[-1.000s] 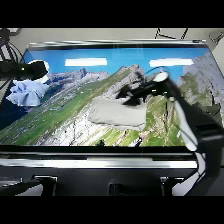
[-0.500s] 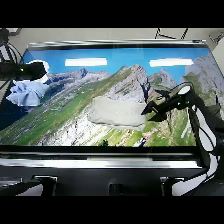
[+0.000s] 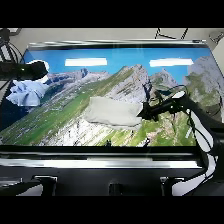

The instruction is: Fold the clothes and pants, and hang the long-sleeved shirts on hangers.

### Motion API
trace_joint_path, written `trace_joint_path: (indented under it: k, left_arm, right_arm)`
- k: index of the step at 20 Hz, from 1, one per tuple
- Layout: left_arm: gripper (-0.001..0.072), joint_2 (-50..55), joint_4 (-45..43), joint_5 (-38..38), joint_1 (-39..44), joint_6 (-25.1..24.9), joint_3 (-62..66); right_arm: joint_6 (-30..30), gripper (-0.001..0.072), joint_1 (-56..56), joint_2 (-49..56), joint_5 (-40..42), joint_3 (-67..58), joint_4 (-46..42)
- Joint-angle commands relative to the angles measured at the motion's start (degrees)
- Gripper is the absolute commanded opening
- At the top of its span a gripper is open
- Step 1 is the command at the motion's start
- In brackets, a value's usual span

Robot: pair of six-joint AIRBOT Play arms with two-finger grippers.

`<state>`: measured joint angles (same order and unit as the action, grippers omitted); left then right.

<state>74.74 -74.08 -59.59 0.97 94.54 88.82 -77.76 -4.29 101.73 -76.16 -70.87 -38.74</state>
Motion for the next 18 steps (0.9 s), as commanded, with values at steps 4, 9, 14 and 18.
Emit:
trace_joint_path:
  k: [4, 9, 14, 18]
  left_arm:
    - [0.0027, 0.0, 0.3, 0.0, 0.2, 0.0, 0.0]
    - [0.0027, 0.0, 0.3, 0.0, 0.2, -0.2, 0.0]
    - [0.0027, 0.0, 0.4, 0.0, 0.2, -1.3, 0.0]
    - [0.0027, 0.0, 0.4, 0.0, 0.3, -2.2, 0.0]
  right_arm:
    - [-1.4, 0.0037, -8.3, -6.4, -8.5, -14.0, 2.2]
    - [-9.9, 0.0038, -24.0, -14.0, -10.3, -29.8, -5.9]
    - [-17.3, 0.0038, -38.2, -14.6, -13.8, -38.2, -5.9]
    - [-22.2, 0.0038, -45.6, -14.7, -14.1, -38.8, -5.2]
